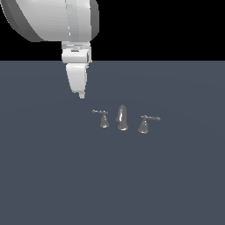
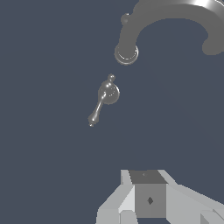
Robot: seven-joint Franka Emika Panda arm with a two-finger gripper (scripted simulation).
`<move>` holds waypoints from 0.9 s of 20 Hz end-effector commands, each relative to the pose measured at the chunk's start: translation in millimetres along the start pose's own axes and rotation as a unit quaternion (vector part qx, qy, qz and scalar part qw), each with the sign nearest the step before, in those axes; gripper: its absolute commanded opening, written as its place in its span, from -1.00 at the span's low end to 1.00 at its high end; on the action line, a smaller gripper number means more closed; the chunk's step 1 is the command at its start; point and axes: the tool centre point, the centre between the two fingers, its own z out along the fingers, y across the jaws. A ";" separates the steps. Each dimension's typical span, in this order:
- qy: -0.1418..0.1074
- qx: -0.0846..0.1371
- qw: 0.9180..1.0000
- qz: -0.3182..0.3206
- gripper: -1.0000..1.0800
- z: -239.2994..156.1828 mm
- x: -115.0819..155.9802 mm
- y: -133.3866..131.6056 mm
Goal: Turn on the faucet by rotating a designated handle.
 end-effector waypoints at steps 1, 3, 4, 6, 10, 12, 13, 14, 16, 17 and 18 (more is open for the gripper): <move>0.002 0.000 1.000 0.030 -1.00 14.4 7.3 -13.1; 0.003 0.000 0.998 0.056 -1.00 26.2 14.1 -23.9; 0.003 0.000 0.998 0.068 -1.00 32.0 17.7 -29.0; 0.004 -0.001 0.996 0.093 -1.00 43.1 25.0 -38.8; 0.005 -0.001 0.991 0.136 -1.00 62.7 39.4 -55.6; 0.006 -0.001 0.988 0.155 -1.00 70.9 46.0 -62.4; 0.006 -0.001 0.987 0.163 -1.00 74.5 49.0 -65.4; 0.006 -0.001 0.985 0.171 -1.00 77.7 51.8 -68.0; 0.006 -0.001 0.983 0.183 -1.00 83.3 56.8 -72.5; 0.006 -0.001 0.982 0.189 -1.00 85.5 58.8 -74.3; 0.006 -0.001 0.981 0.193 -1.00 87.4 60.6 -75.9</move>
